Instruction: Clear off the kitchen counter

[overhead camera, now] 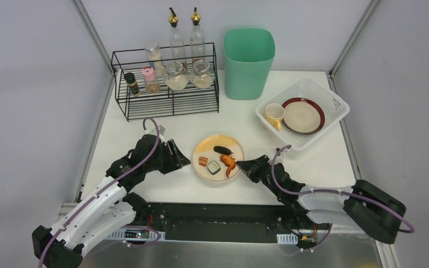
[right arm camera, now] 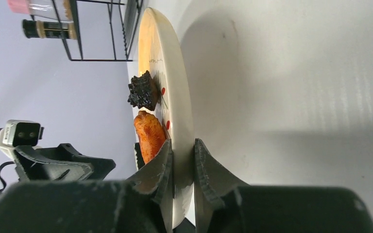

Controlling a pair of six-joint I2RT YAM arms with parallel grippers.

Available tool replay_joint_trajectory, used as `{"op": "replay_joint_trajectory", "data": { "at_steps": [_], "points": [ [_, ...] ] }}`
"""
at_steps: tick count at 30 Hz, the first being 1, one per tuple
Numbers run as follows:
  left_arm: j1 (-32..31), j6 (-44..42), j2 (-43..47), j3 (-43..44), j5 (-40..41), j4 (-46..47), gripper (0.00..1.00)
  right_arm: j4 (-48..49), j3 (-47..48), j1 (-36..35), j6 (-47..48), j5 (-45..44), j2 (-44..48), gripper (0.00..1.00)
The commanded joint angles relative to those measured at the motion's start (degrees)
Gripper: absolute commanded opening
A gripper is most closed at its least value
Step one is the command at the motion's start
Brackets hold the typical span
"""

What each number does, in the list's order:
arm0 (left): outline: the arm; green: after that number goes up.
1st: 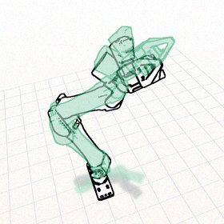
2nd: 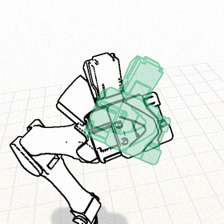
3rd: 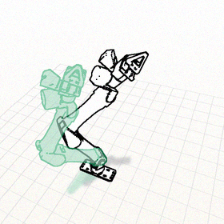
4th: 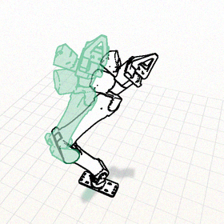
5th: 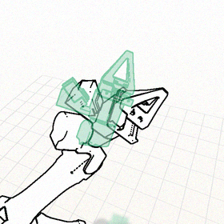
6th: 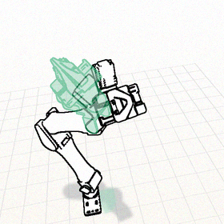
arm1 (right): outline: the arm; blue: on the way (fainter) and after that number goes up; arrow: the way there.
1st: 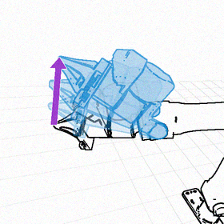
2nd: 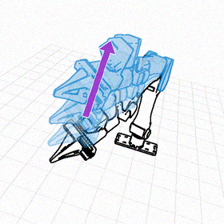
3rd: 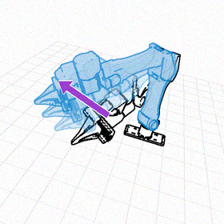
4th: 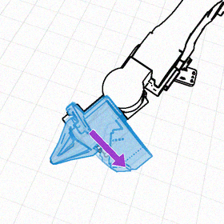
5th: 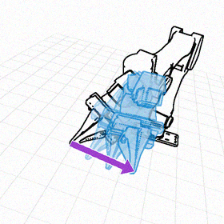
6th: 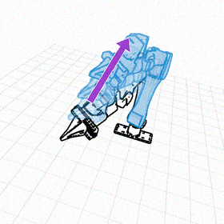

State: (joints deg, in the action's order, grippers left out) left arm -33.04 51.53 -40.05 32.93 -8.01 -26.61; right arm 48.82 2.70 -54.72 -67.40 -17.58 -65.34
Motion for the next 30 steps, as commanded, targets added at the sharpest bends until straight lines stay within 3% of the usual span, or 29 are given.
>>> {"op": "replay_joint_trajectory", "data": {
  "at_steps": [1,7,13,18,30],
  "points": [
    [-0.3,-1.6,2.1,3.3,2.4,-2.4,0.49,0.1,6.7,0.1,-0.1,-0.9,11.0,0.00],
    [-0.3,-1.9,3.9,5.4,2.8,-3.7,0.49,-10.8,12.5,0.2,2.6,-1.4,20.9,0.00],
    [-0.3,-2.2,5.3,7.9,2.4,-4.8,0.51,-17.0,19.1,1.1,4.1,-2.6,24.4,0.00],
    [-0.3,-2.5,6.3,9.3,2.6,-6.4,0.54,-19.6,24.3,5.3,2.6,-0.5,23.2,0.00],
    [-0.3,-1.2,7.2,6.3,2.6,-6.5,0.57,-24.1,42.3,23.5,-2.1,10.8,14.3,0.00]
  ]
}}
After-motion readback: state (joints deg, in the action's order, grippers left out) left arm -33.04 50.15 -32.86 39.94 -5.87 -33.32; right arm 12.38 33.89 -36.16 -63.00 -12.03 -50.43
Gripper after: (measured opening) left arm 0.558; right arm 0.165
